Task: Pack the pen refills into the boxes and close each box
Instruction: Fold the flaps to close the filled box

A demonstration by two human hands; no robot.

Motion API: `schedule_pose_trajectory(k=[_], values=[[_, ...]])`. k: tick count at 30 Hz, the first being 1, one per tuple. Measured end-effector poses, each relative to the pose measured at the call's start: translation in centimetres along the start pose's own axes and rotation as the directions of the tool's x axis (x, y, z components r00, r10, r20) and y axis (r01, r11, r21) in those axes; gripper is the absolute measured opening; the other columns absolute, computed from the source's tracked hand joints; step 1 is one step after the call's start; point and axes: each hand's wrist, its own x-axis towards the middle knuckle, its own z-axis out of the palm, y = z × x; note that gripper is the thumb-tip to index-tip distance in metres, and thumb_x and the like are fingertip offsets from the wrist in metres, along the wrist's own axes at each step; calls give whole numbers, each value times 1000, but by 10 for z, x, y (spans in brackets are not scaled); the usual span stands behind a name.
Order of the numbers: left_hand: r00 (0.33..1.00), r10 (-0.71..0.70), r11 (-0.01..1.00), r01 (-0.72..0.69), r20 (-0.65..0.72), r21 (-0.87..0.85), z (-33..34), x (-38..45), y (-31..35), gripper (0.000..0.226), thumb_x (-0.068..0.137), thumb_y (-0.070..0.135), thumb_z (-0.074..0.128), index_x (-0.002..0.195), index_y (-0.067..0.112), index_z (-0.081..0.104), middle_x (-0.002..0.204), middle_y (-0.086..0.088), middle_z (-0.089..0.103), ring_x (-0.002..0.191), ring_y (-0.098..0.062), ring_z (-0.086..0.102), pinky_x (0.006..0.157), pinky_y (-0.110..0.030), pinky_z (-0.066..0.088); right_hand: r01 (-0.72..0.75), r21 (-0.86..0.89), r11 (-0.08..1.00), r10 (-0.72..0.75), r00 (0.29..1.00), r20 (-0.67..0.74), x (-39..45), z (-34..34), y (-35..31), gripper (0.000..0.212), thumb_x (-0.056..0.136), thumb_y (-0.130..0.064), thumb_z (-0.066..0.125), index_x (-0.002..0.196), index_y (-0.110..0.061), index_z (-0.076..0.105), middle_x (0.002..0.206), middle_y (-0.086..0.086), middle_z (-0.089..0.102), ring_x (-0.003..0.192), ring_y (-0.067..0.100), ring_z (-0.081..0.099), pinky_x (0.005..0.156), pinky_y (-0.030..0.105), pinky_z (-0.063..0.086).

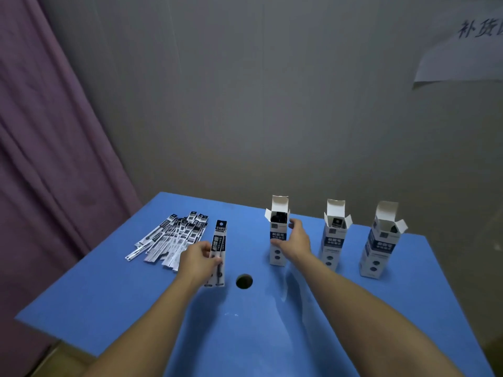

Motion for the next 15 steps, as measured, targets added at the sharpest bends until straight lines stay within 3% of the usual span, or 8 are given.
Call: schedule_pose_trajectory(k=[2, 4, 6, 8, 11, 15], values=[[1000, 4, 999, -4, -1, -39, -3, -1, -5, 27, 84, 8, 78, 78, 27, 59, 88, 2, 66, 83, -19, 65, 69, -30, 53, -21, 82, 996, 19, 1000, 19, 6, 2, 3, 76, 85, -9, 77, 147, -17, 34, 146, 1, 48, 119, 21, 52, 79, 23, 44], [1000, -1, 996, 0, -4, -91, -10, -2, -9, 25, 84, 7, 77, 81, 26, 61, 90, 1, 65, 77, -12, 62, 62, -24, 46, -28, 110, 994, 23, 999, 43, 9, 2, 6, 65, 84, -7, 77, 139, -18, 43, 136, 1, 55, 113, 20, 52, 86, 32, 45], [1000, -4, 980, -1, -24, -200, -19, -2, -9, 19, 82, 7, 79, 96, 15, 68, 96, -4, 68, 83, -18, 65, 72, -30, 53, -3, 82, 997, -3, 997, 81, 8, 1, 8, 55, 80, -8, 80, 127, -18, 53, 125, -1, 60, 109, 21, 55, 90, 36, 47], [998, 3, 948, -21, -56, -319, -32, -6, 4, 29, 81, 5, 79, 108, 7, 69, 99, -8, 72, 94, -24, 68, 90, -42, 55, 95, 73, 993, -100, 993, 67, 2, -1, 8, 46, 77, -7, 82, 114, -20, 59, 113, -3, 63, 108, 21, 58, 92, 39, 50], [983, 136, 848, -179, -123, -499, -54, -19, 41, 21, 82, -5, 74, 101, 5, 71, 91, -10, 75, 83, -23, 70, 86, -45, 55, 284, 174, 943, -285, 958, -18, -13, -3, 2, 37, 79, 2, 74, 103, -24, 63, 105, -4, 67, 106, 12, 62, 89, 32, 57], [919, 319, 724, -393, -230, -567, -74, -35, 92, 23, 80, -5, 77, 89, 16, 73, 85, -2, 76, 81, -19, 70, 79, -38, 56, 404, 206, 891, -412, 911, -7, -27, -10, -15, 39, 80, 5, 75, 102, -25, 63, 105, -5, 66, 105, 3, 61, 82, 11, 51]])
